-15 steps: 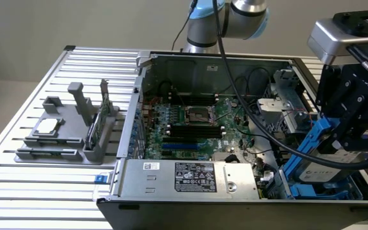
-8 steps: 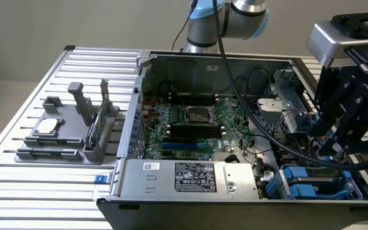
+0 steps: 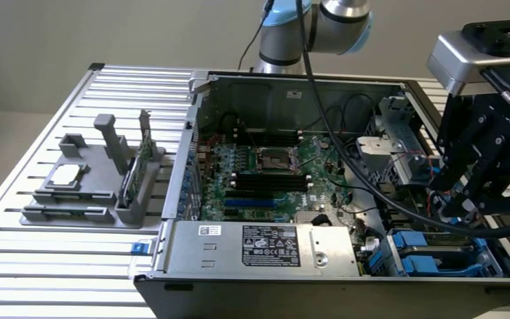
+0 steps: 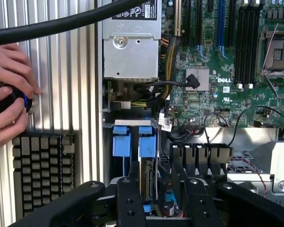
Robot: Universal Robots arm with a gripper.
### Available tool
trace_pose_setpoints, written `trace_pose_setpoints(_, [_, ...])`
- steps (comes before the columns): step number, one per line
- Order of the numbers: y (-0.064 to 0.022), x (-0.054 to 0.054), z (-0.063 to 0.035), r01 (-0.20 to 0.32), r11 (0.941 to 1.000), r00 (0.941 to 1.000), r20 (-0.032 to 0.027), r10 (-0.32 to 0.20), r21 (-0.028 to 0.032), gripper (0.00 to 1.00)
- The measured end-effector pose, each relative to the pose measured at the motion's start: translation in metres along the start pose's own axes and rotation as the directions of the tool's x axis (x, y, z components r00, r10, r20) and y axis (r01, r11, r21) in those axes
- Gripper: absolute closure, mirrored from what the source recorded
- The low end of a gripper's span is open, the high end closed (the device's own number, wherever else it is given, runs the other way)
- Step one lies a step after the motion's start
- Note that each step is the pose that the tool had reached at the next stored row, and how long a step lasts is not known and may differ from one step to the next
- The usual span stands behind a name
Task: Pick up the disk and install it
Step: 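Insert the disk into the insertion slot, then insert the first disk wire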
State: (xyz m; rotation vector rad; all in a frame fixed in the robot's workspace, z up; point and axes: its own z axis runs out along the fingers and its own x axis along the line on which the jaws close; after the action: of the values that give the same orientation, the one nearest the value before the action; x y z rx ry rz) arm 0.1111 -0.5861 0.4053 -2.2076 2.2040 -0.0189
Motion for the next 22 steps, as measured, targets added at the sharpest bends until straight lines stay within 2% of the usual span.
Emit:
trace_pose_setpoints(6, [-0.0145,0.000,0.0002,0.000,1.0000,1.0000,-0.0003,0.000,0.0000,0.62])
trace_pose_setpoints(7, [-0.0161,0.000,0.0003,0.000,1.0000,1.0000,-0.0002,0.000,0.0000,0.68])
trace_pose_setpoints(8, [-0.0177,0.000,0.0003,0.000,1.0000,1.0000,-0.0002,0.000,0.0000,0.68])
trace_pose_setpoints(9, [-0.0195,0.000,0.0003,0.000,1.0000,1.0000,-0.0003,0.000,0.0000,0.75])
trace_pose_setpoints(11, [-0.0230,0.000,0.0003,0.000,1.0000,1.0000,-0.0004,0.000,0.0000,0.75])
trace_pose_setpoints(22, [-0.0240,0.000,0.0005,0.000,1.0000,1.0000,-0.0002,0.000,-0.0001,0.75])
